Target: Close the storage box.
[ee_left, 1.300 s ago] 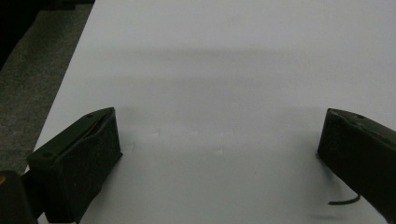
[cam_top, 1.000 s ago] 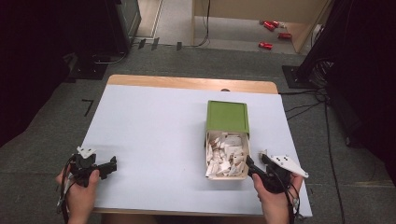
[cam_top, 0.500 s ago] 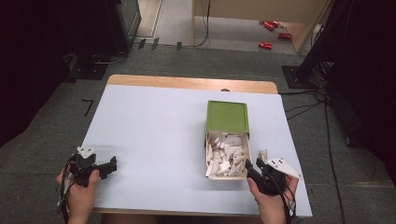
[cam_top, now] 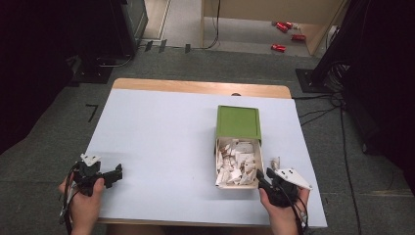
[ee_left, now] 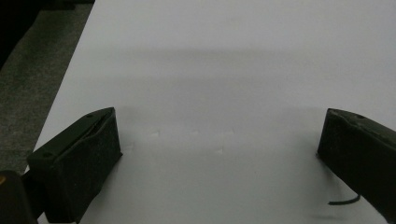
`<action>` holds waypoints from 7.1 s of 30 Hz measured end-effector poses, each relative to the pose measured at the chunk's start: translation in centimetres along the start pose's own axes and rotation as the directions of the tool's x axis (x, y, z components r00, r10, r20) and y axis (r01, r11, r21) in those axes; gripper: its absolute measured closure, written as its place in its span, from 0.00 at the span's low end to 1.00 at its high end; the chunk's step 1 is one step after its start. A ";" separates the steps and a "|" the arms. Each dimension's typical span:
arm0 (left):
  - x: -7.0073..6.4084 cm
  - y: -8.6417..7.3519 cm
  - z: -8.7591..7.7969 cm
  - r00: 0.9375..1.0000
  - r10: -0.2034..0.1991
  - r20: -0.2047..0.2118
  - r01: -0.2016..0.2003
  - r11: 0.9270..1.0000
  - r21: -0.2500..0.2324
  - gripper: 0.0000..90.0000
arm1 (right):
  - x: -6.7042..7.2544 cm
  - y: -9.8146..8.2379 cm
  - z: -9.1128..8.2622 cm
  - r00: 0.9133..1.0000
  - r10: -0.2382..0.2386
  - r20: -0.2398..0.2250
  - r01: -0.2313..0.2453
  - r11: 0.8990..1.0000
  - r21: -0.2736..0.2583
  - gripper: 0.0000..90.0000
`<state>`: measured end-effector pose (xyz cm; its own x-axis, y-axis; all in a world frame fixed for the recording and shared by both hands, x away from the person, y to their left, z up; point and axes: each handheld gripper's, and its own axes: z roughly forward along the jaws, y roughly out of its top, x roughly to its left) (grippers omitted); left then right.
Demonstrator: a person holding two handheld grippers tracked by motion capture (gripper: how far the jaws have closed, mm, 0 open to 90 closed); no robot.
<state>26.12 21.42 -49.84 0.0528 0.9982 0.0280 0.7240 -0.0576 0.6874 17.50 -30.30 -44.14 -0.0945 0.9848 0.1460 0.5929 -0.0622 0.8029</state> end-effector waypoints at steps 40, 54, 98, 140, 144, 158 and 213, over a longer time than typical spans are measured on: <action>0.0 0.0 0.0 1.000 -0.001 0.000 0.001 1.000 -0.001 0.00 | 1.4 -1.0 1.1 0.998 0.037 0.046 -0.039 0.998 0.047 0.98; 0.0 0.0 0.0 1.000 -0.001 -0.001 0.001 1.000 -0.001 0.00 | 1.5 -0.1 2.1 0.992 0.087 0.096 -0.092 0.995 0.047 0.98; 0.0 0.0 0.0 1.000 -0.001 0.000 0.001 1.000 -0.001 0.00 | 2.0 -0.4 1.9 0.999 0.039 -0.015 -0.038 0.998 0.046 0.75; 0.0 0.0 0.0 1.000 0.000 -0.001 0.000 1.000 -0.001 0.00 | 2.1 0.5 4.1 0.999 0.033 0.023 -0.034 0.998 0.052 0.75; 0.0 0.0 0.0 1.000 -0.001 -0.001 0.001 1.000 -0.001 0.00 | 2.1 0.8 4.5 0.999 0.037 0.031 -0.038 0.998 0.050 0.75; 0.0 0.0 0.0 1.000 -0.001 0.000 0.001 1.000 -0.001 0.00 | 1.8 1.6 5.2 0.998 0.046 0.038 -0.048 0.998 0.034 0.75; 0.0 0.0 0.0 1.000 0.000 -0.001 0.000 1.000 -0.002 0.00 | -12.0 -3.2 0.2 0.987 0.001 0.163 -0.015 0.996 0.088 0.16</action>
<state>26.11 21.40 -49.86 0.0519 0.9982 0.0290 0.7229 -0.0576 0.6886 16.84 -41.85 -48.56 0.0372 0.9980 0.0506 0.6626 -0.0625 0.7464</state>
